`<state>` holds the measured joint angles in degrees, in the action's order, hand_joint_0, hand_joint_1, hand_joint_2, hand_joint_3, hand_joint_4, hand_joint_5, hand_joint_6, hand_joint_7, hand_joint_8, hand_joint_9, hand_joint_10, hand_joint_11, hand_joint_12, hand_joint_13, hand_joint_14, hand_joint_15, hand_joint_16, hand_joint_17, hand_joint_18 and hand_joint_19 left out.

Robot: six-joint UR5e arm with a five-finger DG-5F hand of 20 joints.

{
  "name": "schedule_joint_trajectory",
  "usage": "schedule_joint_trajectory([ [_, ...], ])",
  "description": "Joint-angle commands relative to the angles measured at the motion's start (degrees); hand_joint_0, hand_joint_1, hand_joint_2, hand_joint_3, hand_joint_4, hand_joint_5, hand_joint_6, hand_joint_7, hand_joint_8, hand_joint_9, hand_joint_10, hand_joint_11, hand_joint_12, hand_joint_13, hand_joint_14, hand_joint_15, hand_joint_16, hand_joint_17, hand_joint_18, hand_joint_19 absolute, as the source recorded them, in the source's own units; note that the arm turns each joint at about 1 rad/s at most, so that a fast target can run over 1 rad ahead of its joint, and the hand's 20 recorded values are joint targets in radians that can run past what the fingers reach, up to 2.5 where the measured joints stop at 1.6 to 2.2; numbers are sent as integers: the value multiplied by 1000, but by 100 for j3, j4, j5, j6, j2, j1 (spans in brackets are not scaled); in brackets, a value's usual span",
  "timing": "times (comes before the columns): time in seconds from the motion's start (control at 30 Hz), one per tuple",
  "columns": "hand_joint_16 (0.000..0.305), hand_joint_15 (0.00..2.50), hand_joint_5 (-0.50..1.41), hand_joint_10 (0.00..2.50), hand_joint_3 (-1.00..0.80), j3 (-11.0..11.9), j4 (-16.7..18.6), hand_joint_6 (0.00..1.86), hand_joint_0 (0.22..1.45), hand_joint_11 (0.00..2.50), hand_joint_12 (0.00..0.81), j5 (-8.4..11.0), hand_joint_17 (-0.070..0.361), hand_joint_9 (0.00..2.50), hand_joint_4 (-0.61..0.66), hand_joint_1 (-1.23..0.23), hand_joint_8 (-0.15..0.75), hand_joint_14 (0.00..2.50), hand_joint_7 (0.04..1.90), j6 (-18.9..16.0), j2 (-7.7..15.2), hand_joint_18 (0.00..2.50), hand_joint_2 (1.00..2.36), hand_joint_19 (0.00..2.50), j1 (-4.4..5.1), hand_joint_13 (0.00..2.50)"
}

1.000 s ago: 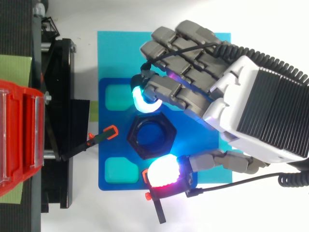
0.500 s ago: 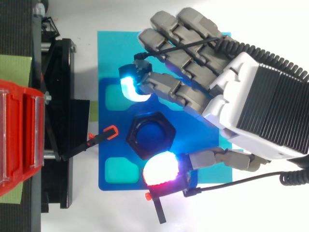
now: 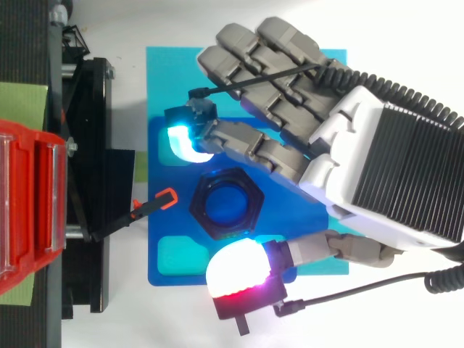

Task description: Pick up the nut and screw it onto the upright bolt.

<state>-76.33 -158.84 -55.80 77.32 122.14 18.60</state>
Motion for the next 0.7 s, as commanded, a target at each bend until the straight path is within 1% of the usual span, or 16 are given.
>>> schedule_joint_trajectory([
  [0.0,67,0,-257,0,-500,-5,160,502,430,0,388,-80,151,3,136,27,231,0,687,64,2,0,1000,0,4,0],
  [0.1,66,0,-242,0,-500,4,257,502,441,0,383,-150,149,14,161,19,234,0,763,151,2,0,1000,0,13,0],
  [0.2,65,0,-234,0,-500,4,354,503,452,0,381,-168,147,27,177,-11,237,0,811,187,2,0,1000,0,21,0],
  [0.23,65,0,-232,0,-500,39,371,503,452,0,382,-168,147,31,181,-13,240,0,815,187,-6,0,1000,0,21,0],
  [0.3,65,0,-227,0,-500,153,345,503,454,0,381,-194,145,41,191,-20,242,0,840,187,-6,0,1000,0,21,0],
  [0.33,64,0,-220,0,-500,153,345,503,457,0,379,-194,144,83,204,-27,253,0,860,187,-6,0,1000,0,21,0],
  [0.4,64,0,-215,0,-500,241,231,503,461,0,378,-238,143,89,208,-40,252,0,874,187,2,0,1000,0,21,0],
  [0.47,63,0,-210,0,-500,250,160,503,466,0,376,-247,142,101,218,-55,253,0,897,187,-6,0,1000,0,21,0],
  [0.6,63,0,-199,0,-500,250,143,503,468,0,378,-229,143,154,228,-98,262,0,903,187,2,0,1000,0,21,0],
  [0.67,63,0,-198,0,-500,250,134,503,470,0,376,-212,142,158,228,-108,261,0,895,187,-6,0,1000,0,39,0],
])
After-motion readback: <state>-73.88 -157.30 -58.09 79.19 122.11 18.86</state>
